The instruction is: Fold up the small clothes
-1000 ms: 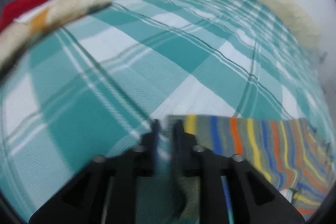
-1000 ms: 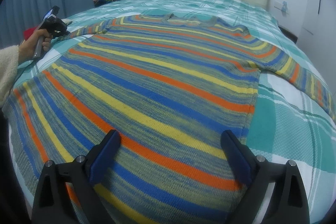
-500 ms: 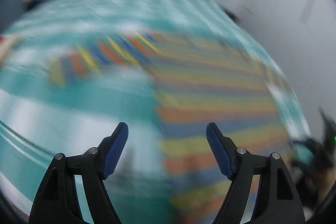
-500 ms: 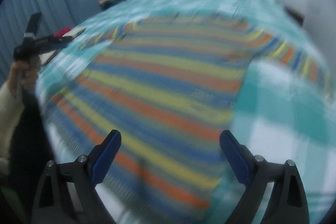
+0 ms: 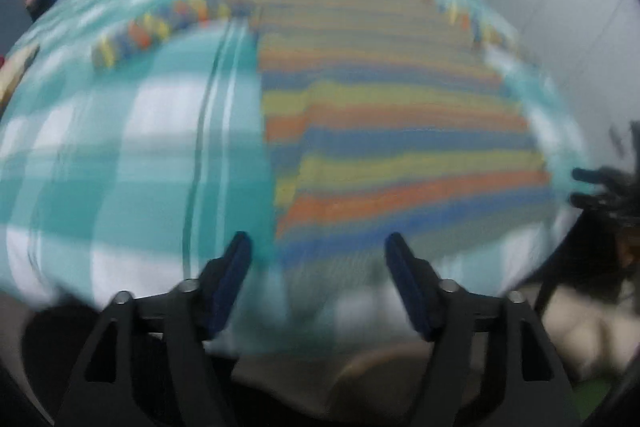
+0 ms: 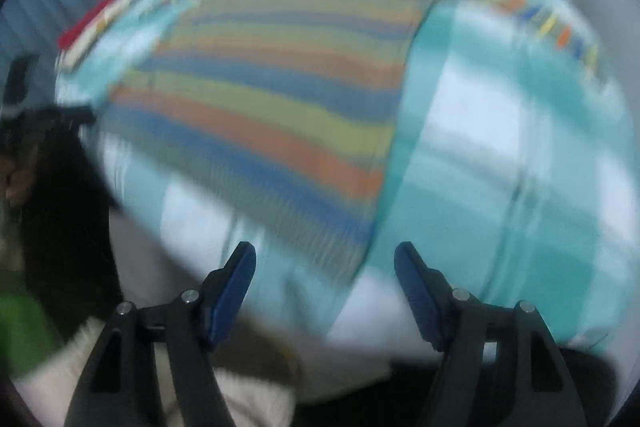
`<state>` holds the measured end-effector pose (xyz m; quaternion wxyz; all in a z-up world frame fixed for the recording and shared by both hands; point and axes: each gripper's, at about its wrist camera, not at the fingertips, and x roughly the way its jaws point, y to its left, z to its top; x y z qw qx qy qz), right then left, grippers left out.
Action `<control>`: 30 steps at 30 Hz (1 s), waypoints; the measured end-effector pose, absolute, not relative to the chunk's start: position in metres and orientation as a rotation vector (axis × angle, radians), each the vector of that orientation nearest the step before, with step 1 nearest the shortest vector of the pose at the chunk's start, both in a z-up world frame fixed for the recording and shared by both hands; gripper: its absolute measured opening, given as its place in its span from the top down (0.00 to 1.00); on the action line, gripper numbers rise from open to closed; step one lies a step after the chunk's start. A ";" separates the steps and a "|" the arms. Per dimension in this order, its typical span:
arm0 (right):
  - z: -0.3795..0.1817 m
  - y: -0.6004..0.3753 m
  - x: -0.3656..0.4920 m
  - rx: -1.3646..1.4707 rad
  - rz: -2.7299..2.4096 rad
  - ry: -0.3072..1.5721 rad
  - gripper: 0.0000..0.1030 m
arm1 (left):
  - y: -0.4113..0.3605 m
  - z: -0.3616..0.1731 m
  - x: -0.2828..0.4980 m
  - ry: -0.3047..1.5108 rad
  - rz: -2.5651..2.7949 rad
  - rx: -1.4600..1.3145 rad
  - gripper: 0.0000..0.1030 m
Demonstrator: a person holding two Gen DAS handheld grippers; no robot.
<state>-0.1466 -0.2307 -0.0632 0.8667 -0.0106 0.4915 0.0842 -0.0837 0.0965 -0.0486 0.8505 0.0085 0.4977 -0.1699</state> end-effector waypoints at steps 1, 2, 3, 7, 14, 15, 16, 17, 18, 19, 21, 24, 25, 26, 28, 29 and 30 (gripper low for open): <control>-0.054 -0.232 -0.138 -0.021 0.159 0.973 0.25 | 0.090 -0.036 -0.073 1.000 -0.370 0.002 0.19; -0.044 -0.233 -0.127 -0.016 0.146 0.906 0.21 | 0.082 -0.022 -0.062 0.952 -0.377 -0.012 0.16; -0.037 -0.233 -0.114 -0.007 0.138 0.835 0.20 | 0.075 -0.015 -0.054 0.917 -0.386 -0.026 0.12; -0.036 -0.243 -0.062 0.069 0.076 0.687 0.18 | 0.044 -0.012 -0.012 0.787 -0.374 -0.063 0.06; -0.103 -0.238 -0.034 0.042 -0.007 0.667 0.18 | 0.017 -0.121 0.036 0.852 -0.236 0.059 0.06; -0.113 -0.239 -0.030 0.028 -0.014 0.708 0.18 | 0.014 -0.125 0.039 0.867 -0.226 0.072 0.04; -0.119 -0.242 -0.028 0.033 -0.012 0.729 0.18 | 0.012 -0.123 0.039 0.858 -0.223 0.075 0.03; -0.121 -0.244 -0.026 0.042 -0.009 0.730 0.18 | 0.011 -0.120 0.037 0.858 -0.226 0.077 0.01; -0.123 -0.246 -0.023 0.050 -0.006 0.732 0.17 | 0.012 -0.121 0.035 0.860 -0.228 0.078 0.01; -0.123 -0.248 -0.022 0.058 -0.005 0.738 0.15 | 0.011 -0.122 0.036 0.866 -0.225 0.081 0.00; -0.126 -0.248 -0.019 0.059 -0.005 0.748 0.13 | 0.009 -0.123 0.037 0.876 -0.220 0.086 0.00; -0.128 -0.246 -0.015 0.043 -0.005 0.757 0.09 | 0.009 -0.123 0.033 0.874 -0.210 0.091 0.00; -0.128 -0.246 -0.015 0.041 -0.006 0.757 0.09 | 0.009 -0.124 0.033 0.873 -0.206 0.089 0.00; -0.129 -0.245 -0.016 0.044 -0.005 0.755 0.09 | 0.010 -0.124 0.032 0.866 -0.209 0.086 0.00; -0.129 -0.247 -0.017 0.055 0.001 0.753 0.09 | 0.015 -0.129 0.035 0.876 -0.217 0.071 0.00; -0.130 -0.247 -0.018 0.057 0.003 0.752 0.09 | 0.016 -0.130 0.036 0.877 -0.218 0.066 0.00; -0.130 -0.246 -0.019 0.058 0.003 0.752 0.09 | 0.016 -0.130 0.035 0.872 -0.219 0.065 0.00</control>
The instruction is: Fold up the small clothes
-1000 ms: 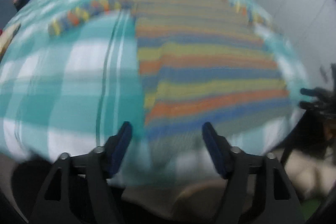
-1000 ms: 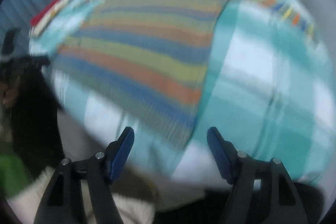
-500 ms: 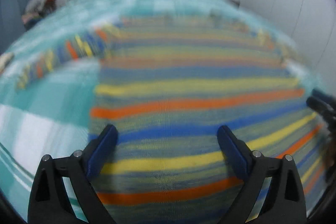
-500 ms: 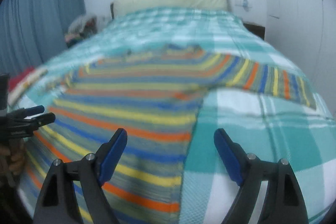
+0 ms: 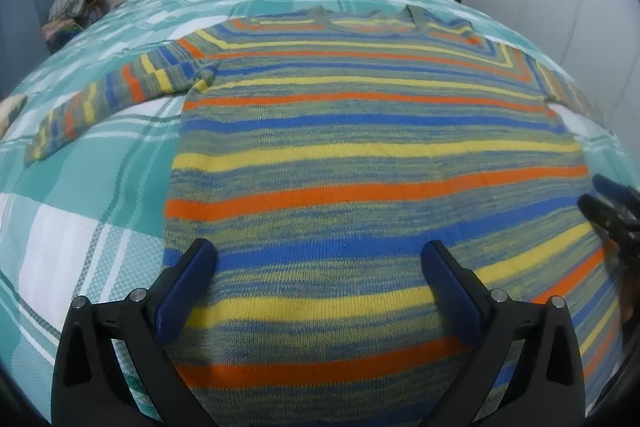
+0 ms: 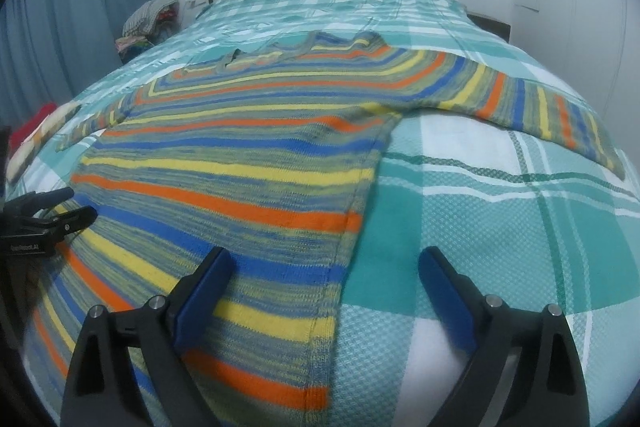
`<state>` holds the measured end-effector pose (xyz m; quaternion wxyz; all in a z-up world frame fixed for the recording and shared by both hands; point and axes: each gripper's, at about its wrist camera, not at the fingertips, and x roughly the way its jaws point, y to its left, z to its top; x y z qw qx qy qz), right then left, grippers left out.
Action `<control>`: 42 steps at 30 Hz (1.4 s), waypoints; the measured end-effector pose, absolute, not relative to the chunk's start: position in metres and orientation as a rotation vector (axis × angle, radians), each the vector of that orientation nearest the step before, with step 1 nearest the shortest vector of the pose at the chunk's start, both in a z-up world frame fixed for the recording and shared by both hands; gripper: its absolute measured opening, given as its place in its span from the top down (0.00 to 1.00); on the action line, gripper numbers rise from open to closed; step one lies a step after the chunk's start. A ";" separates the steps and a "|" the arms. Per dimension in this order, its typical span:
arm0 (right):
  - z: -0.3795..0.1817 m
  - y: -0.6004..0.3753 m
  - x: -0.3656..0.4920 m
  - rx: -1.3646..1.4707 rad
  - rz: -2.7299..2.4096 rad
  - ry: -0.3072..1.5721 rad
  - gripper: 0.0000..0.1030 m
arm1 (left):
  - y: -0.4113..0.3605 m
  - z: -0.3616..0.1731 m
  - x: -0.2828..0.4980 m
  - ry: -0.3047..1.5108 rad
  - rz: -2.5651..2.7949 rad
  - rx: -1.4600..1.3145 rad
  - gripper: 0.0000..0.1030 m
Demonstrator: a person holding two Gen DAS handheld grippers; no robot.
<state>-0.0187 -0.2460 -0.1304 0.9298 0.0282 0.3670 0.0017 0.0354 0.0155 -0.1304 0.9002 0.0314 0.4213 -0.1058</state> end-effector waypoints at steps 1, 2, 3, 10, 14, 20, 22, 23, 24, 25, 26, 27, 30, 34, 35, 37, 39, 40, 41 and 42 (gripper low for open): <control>-0.131 -0.246 -0.018 0.056 0.002 0.752 0.09 | 0.015 -0.131 0.035 0.871 -0.219 0.065 0.00; -0.131 -0.246 -0.018 0.054 0.001 0.753 0.09 | 0.016 -0.131 0.035 0.871 -0.220 0.064 0.00; -0.131 -0.246 -0.019 0.052 -0.001 0.754 0.08 | 0.016 -0.131 0.035 0.871 -0.221 0.061 0.00; -0.131 -0.245 -0.020 0.037 -0.013 0.760 0.08 | 0.017 -0.131 0.035 0.866 -0.224 0.055 0.00; -0.130 -0.243 -0.021 0.036 -0.017 0.758 0.07 | 0.018 -0.131 0.035 0.865 -0.224 0.054 0.00; -0.130 -0.243 -0.022 0.037 -0.017 0.757 0.07 | 0.014 -0.130 0.035 0.865 -0.218 0.063 0.00; -0.130 -0.243 -0.022 0.039 -0.015 0.757 0.07 | 0.012 -0.130 0.034 0.863 -0.210 0.078 0.00; -0.130 -0.243 -0.022 0.039 -0.015 0.757 0.07 | 0.012 -0.130 0.034 0.861 -0.208 0.081 0.00; -0.129 -0.242 -0.022 0.040 -0.015 0.758 0.07 | 0.012 -0.130 0.034 0.860 -0.208 0.080 0.00; -0.130 -0.242 -0.022 0.039 -0.016 0.758 0.07 | 0.013 -0.131 0.034 0.860 -0.212 0.073 0.00; -0.130 -0.242 -0.022 0.039 -0.016 0.758 0.07 | 0.015 -0.131 0.034 0.862 -0.216 0.064 0.00; -0.130 -0.242 -0.022 0.038 -0.016 0.760 0.06 | 0.017 -0.131 0.035 0.866 -0.223 0.052 0.00; -0.129 -0.242 -0.023 0.039 -0.015 0.760 0.06 | 0.018 -0.132 0.035 0.868 -0.224 0.049 0.00; -0.129 -0.242 -0.023 0.041 -0.014 0.760 0.06 | 0.017 -0.131 0.035 0.867 -0.223 0.053 0.00; -0.129 -0.242 -0.023 0.041 -0.014 0.760 0.06 | 0.018 -0.131 0.035 0.868 -0.226 0.047 0.00; -0.129 -0.242 -0.024 0.040 -0.014 0.760 0.06 | 0.018 -0.131 0.035 0.868 -0.228 0.045 0.00; -0.129 -0.242 -0.024 0.041 -0.014 0.759 0.06 | 0.018 -0.131 0.035 0.867 -0.228 0.046 0.00; -0.129 -0.242 -0.024 0.042 -0.014 0.758 0.06 | 0.018 -0.131 0.035 0.868 -0.228 0.045 0.00; -0.129 -0.242 -0.023 0.041 -0.014 0.759 0.06 | 0.018 -0.131 0.035 0.867 -0.229 0.044 0.00; -0.129 -0.242 -0.023 0.041 -0.014 0.759 0.06 | 0.018 -0.131 0.035 0.867 -0.228 0.044 0.00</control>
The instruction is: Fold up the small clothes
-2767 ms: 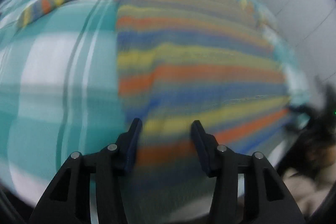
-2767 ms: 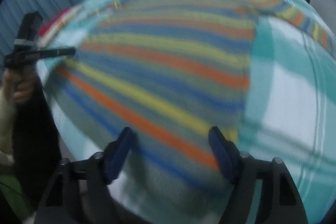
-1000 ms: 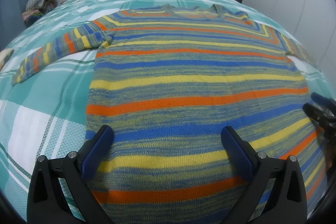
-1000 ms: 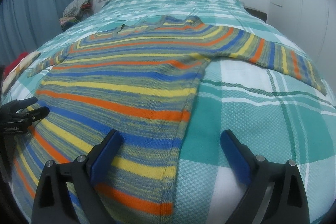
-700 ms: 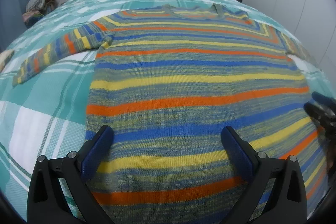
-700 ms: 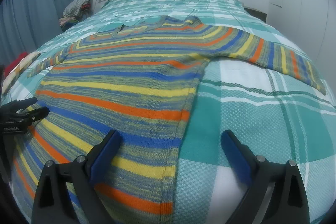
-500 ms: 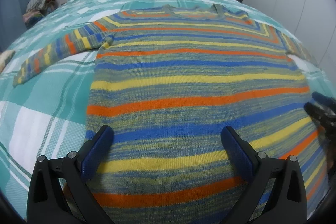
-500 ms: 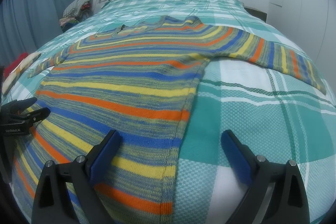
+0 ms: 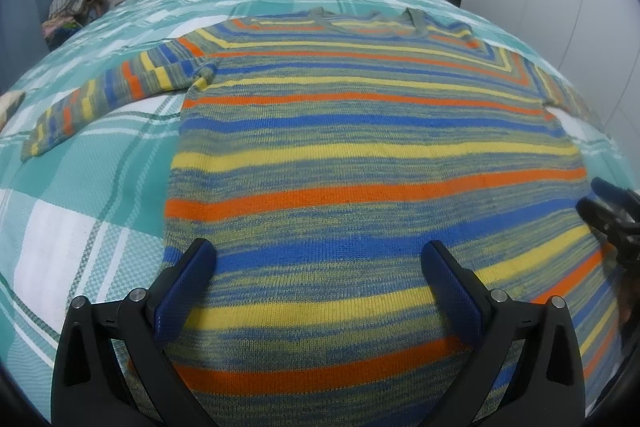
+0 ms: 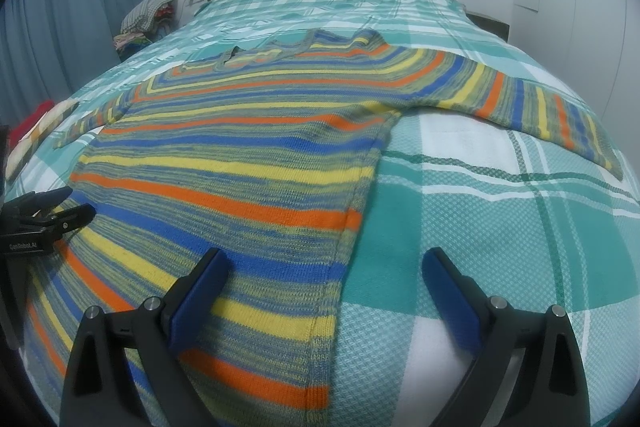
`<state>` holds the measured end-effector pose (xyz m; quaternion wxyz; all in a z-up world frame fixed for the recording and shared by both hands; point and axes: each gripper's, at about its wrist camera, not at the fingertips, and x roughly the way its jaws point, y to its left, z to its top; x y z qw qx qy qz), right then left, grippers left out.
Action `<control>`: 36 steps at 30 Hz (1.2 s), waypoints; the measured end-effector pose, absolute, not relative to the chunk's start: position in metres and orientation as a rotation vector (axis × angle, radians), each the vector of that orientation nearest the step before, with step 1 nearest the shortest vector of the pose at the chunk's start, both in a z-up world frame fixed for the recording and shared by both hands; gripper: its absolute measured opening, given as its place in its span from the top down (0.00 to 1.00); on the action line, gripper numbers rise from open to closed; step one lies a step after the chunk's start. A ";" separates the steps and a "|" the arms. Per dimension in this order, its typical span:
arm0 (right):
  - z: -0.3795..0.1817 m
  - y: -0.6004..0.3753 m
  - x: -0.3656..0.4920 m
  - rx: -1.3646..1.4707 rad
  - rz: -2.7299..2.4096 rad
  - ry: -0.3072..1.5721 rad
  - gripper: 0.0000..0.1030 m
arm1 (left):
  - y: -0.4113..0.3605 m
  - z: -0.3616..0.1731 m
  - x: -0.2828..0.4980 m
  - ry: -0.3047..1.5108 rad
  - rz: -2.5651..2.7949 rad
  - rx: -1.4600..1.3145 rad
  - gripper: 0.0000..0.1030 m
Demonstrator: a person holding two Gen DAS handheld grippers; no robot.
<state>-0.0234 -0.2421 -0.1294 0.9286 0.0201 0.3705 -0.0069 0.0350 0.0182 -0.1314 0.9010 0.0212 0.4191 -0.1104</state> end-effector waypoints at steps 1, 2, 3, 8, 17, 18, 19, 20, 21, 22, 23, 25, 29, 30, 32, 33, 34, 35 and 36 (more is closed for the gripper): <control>-0.130 -0.242 -0.023 0.040 -0.014 0.760 0.06 | 0.018 -0.131 0.035 0.868 -0.228 0.045 0.00; -0.130 -0.242 -0.023 0.041 -0.014 0.760 0.05 | 0.018 -0.131 0.035 0.867 -0.227 0.045 0.00; -0.130 -0.242 -0.023 0.040 -0.013 0.762 0.05 | 0.018 -0.131 0.035 0.868 -0.227 0.047 0.00; -0.130 -0.241 -0.022 0.036 -0.011 0.766 0.04 | 0.017 -0.132 0.035 0.869 -0.222 0.058 0.00; -0.130 -0.240 -0.021 0.033 -0.012 0.766 0.04 | 0.019 -0.132 0.035 0.867 -0.226 0.046 0.00; -0.130 -0.240 -0.021 0.031 -0.013 0.767 0.04 | 0.020 -0.132 0.035 0.866 -0.227 0.043 0.00; -0.130 -0.240 -0.021 0.030 -0.014 0.767 0.04 | 0.020 -0.132 0.035 0.867 -0.228 0.041 0.00; -0.131 -0.240 -0.021 0.032 -0.013 0.767 0.04 | 0.021 -0.132 0.035 0.867 -0.230 0.041 0.00; -0.130 -0.240 -0.021 0.032 -0.013 0.767 0.04 | 0.021 -0.132 0.036 0.868 -0.231 0.040 0.00; -0.130 -0.240 -0.021 0.032 -0.013 0.766 0.04 | 0.021 -0.132 0.036 0.869 -0.232 0.040 0.00; -0.130 -0.240 -0.021 0.031 -0.013 0.766 0.04 | 0.020 -0.133 0.036 0.870 -0.233 0.039 0.00; -0.130 -0.240 -0.021 0.031 -0.013 0.767 0.04 | 0.021 -0.133 0.037 0.873 -0.235 0.036 0.00; -0.130 -0.240 -0.021 0.031 -0.013 0.767 0.04 | 0.020 -0.132 0.037 0.872 -0.231 0.040 0.00; -0.130 -0.240 -0.021 0.031 -0.013 0.767 0.04 | 0.020 -0.132 0.037 0.872 -0.232 0.039 0.00; -0.130 -0.240 -0.021 0.030 -0.013 0.767 0.04 | 0.020 -0.132 0.037 0.871 -0.235 0.034 0.00; -0.130 -0.240 -0.021 0.031 -0.013 0.767 0.04 | 0.019 -0.132 0.037 0.870 -0.233 0.036 0.00; -0.130 -0.240 -0.021 0.031 -0.012 0.767 0.03 | 0.020 -0.132 0.037 0.870 -0.231 0.041 0.00; -0.130 -0.240 -0.021 0.031 -0.012 0.767 0.03 | 0.019 -0.132 0.037 0.871 -0.230 0.043 0.00; -0.130 -0.240 -0.021 0.031 -0.012 0.767 0.03 | 0.020 -0.131 0.037 0.870 -0.230 0.042 0.00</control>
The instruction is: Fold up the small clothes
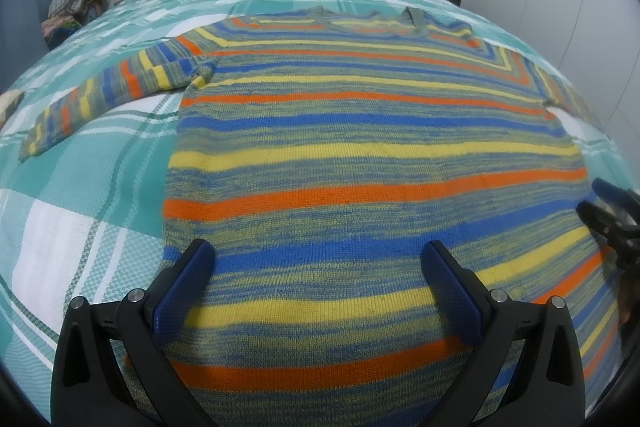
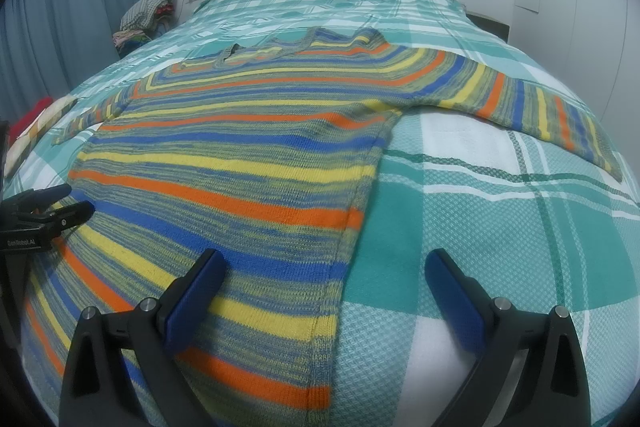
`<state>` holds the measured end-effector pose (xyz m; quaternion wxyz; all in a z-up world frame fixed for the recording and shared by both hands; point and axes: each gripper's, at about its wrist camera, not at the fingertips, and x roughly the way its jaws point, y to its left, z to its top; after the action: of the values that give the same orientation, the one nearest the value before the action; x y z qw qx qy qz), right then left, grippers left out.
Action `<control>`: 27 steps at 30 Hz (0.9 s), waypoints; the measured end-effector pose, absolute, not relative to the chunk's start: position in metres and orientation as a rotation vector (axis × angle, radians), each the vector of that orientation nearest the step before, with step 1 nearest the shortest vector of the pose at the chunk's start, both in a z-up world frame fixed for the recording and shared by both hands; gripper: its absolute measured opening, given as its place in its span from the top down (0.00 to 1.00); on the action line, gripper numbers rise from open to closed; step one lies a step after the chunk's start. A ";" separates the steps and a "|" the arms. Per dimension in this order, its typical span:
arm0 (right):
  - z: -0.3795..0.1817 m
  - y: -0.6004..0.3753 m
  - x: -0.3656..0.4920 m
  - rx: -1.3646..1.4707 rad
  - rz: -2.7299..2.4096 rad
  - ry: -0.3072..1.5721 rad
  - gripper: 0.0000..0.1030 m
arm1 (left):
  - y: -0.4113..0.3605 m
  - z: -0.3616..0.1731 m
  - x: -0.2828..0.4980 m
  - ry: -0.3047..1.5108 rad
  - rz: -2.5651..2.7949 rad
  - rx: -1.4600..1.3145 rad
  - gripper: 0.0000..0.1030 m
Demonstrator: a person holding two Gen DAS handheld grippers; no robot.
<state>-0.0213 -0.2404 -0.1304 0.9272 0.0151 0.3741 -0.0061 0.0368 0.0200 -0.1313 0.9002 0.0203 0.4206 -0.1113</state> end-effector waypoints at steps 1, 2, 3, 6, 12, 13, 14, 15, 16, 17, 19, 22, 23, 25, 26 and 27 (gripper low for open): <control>-0.130 -0.240 -0.021 0.031 -0.013 0.767 0.03 | 0.020 -0.132 0.037 0.871 -0.230 0.043 0.00; -0.130 -0.240 -0.021 0.031 -0.013 0.767 0.03 | 0.020 -0.132 0.037 0.873 -0.230 0.044 0.00; -0.131 -0.240 -0.021 0.030 -0.013 0.766 0.03 | 0.019 -0.132 0.037 0.874 -0.227 0.048 0.00; -0.130 -0.240 -0.021 0.031 -0.012 0.767 0.03 | 0.016 -0.131 0.036 0.871 -0.214 0.060 0.00; -0.131 -0.240 -0.021 0.032 -0.011 0.766 0.03 | 0.017 -0.129 0.037 0.897 -0.230 0.050 0.00; -0.131 -0.240 -0.021 0.032 -0.011 0.766 0.03 | 0.016 -0.129 0.037 0.901 -0.229 0.056 0.00; -0.130 -0.241 -0.021 0.032 -0.012 0.767 0.03 | 0.015 -0.129 0.036 0.905 -0.229 0.059 0.00; -0.130 -0.240 -0.021 0.032 -0.012 0.767 0.03 | 0.016 -0.130 0.037 0.909 -0.232 0.056 0.00; -0.130 -0.241 -0.021 0.031 -0.012 0.767 0.03 | 0.016 -0.130 0.037 0.913 -0.234 0.054 0.00; -0.130 -0.241 -0.021 0.031 -0.012 0.767 0.03 | 0.016 -0.130 0.037 0.916 -0.236 0.051 0.00; -0.131 -0.241 -0.021 0.032 -0.012 0.767 0.03 | 0.016 -0.130 0.036 0.919 -0.237 0.050 0.00; -0.131 -0.240 -0.021 0.031 -0.012 0.767 0.03 | 0.015 -0.130 0.035 0.927 -0.232 0.052 0.00; -0.131 -0.240 -0.021 0.031 -0.012 0.767 0.03 | 0.015 -0.129 0.035 0.931 -0.231 0.050 0.00; -0.131 -0.240 -0.021 0.032 -0.012 0.766 0.03 | 0.016 -0.129 0.035 0.938 -0.231 0.047 0.00; -0.131 -0.240 -0.021 0.032 -0.012 0.766 0.03 | 0.016 -0.129 0.035 0.940 -0.233 0.048 0.00; -0.131 -0.240 -0.021 0.032 -0.012 0.767 0.03 | 0.016 -0.129 0.035 0.941 -0.237 0.050 0.00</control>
<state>-0.0213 -0.2402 -0.1306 0.9273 0.0154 0.3739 -0.0059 0.0351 0.0160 -0.1293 0.8843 0.0241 0.4523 -0.1138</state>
